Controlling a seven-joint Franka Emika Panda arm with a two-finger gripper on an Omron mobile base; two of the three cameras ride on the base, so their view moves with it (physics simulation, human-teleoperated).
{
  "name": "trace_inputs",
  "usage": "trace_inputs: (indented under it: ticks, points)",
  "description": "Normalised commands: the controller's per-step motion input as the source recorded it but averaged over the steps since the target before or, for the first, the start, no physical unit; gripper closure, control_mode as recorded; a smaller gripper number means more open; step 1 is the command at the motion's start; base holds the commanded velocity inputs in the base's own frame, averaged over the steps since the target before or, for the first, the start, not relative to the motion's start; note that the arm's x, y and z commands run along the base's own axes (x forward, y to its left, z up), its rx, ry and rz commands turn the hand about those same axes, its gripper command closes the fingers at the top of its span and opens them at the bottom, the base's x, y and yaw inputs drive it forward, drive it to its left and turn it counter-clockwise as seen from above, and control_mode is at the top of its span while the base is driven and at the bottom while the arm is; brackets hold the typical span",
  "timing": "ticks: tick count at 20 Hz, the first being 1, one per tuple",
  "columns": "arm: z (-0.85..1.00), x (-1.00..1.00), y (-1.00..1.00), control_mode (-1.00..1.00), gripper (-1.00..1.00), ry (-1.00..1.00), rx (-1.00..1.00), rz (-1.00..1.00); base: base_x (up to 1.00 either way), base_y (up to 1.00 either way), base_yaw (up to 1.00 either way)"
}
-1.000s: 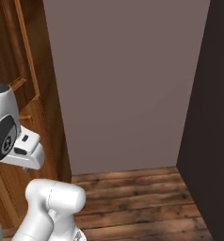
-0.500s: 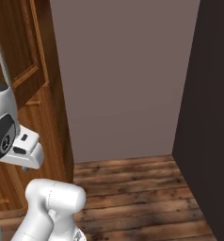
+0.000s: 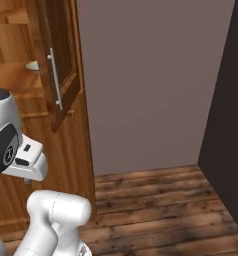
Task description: Move the bowls from the cabinet to the plates on the dining table.
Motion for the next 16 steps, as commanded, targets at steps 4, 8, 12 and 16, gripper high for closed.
trace_inputs:
  ticks: [4, 8, 12, 16]
  points:
    - [0.00, 0.00, 0.00, 1.00, -1.00, 0.00, 0.00, 0.00, 0.25, 1.00, -0.13]
    - [0.00, 0.00, 0.00, 1.00, -1.00, 0.00, 0.00, 0.00, 0.43, 0.90, -0.09]
    - [0.00, 0.00, 0.00, 1.00, -1.00, 0.00, 0.00, 0.00, 0.74, 0.28, 0.01]
    - [0.00, 0.00, 0.00, 1.00, -1.00, 0.00, 0.00, 0.00, 0.44, 0.10, 0.12]
